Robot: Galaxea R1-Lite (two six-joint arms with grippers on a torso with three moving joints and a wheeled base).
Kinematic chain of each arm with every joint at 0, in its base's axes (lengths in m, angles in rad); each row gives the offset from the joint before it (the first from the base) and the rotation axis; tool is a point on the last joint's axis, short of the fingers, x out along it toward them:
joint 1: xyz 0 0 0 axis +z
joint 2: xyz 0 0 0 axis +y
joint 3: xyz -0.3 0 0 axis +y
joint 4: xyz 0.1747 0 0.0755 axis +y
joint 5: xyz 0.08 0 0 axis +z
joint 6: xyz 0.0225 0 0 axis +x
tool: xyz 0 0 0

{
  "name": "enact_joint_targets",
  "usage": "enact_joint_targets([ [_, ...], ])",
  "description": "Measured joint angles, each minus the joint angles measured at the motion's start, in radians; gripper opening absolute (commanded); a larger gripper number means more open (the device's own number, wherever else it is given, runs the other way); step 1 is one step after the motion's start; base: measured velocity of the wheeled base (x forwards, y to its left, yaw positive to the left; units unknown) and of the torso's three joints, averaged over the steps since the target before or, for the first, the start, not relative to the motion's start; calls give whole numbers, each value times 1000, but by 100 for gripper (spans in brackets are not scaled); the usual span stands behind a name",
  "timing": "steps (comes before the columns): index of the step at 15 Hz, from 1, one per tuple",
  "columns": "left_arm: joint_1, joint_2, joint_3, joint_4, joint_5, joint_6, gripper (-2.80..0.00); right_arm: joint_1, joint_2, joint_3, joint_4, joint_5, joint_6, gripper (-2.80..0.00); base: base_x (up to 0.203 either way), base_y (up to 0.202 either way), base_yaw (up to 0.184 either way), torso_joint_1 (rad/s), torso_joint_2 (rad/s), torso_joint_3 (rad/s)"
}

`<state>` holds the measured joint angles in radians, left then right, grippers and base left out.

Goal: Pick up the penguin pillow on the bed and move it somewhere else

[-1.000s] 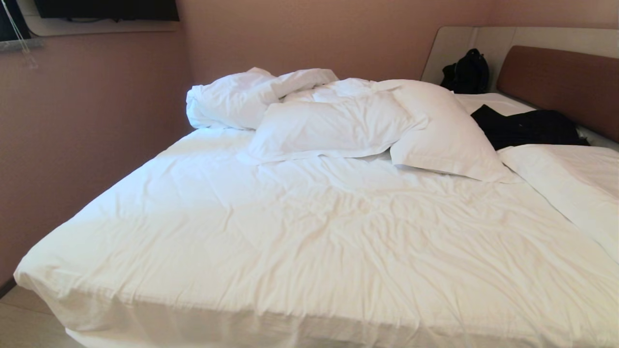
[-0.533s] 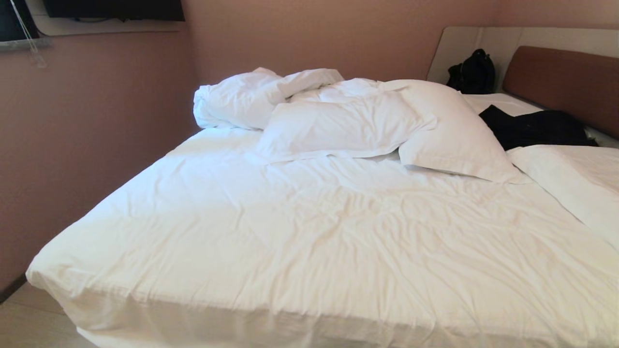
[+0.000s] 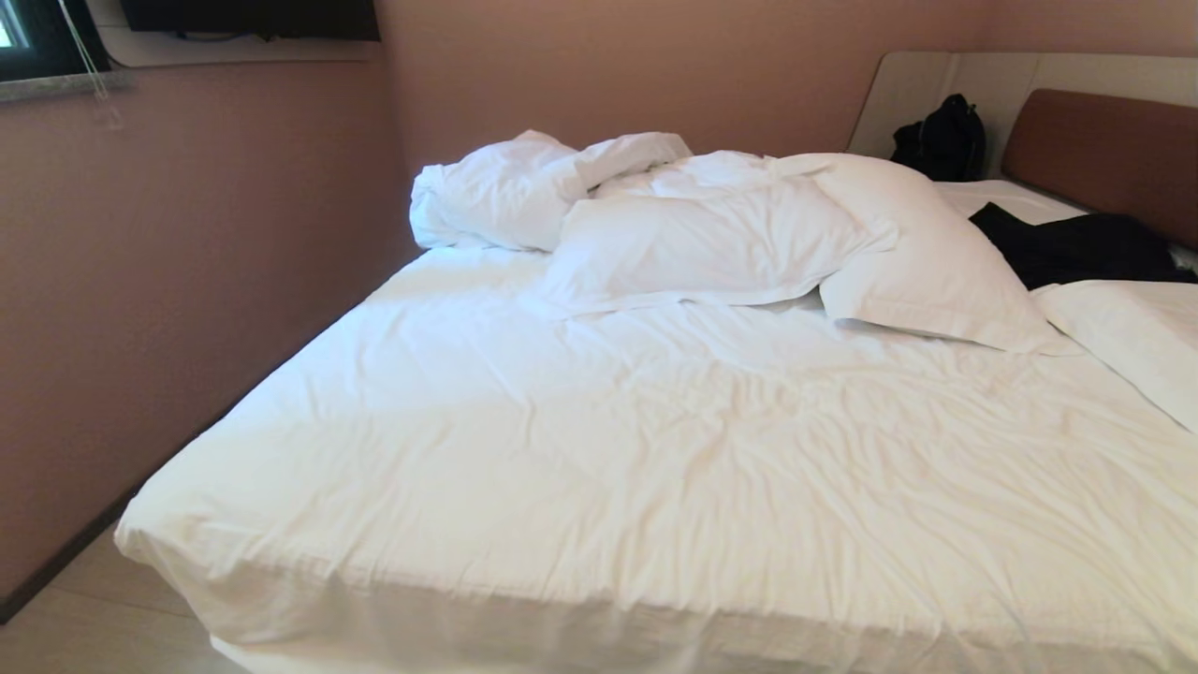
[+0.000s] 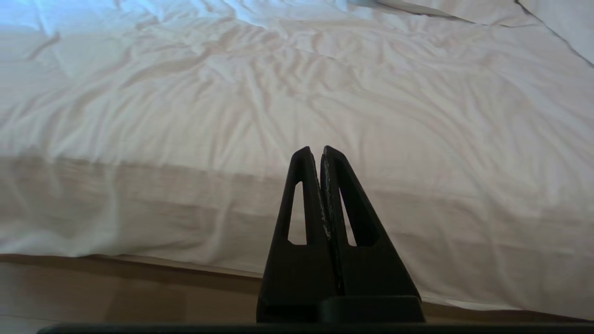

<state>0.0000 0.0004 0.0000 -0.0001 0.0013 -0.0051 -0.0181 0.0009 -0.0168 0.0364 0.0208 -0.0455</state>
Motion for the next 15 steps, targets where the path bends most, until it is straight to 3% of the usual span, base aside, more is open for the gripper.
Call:
enact_joint_targets([
  [15,0,0,0,0,0,0,-280,0,0,0,0,0,0,-280,0,191,0,3,2,3],
])
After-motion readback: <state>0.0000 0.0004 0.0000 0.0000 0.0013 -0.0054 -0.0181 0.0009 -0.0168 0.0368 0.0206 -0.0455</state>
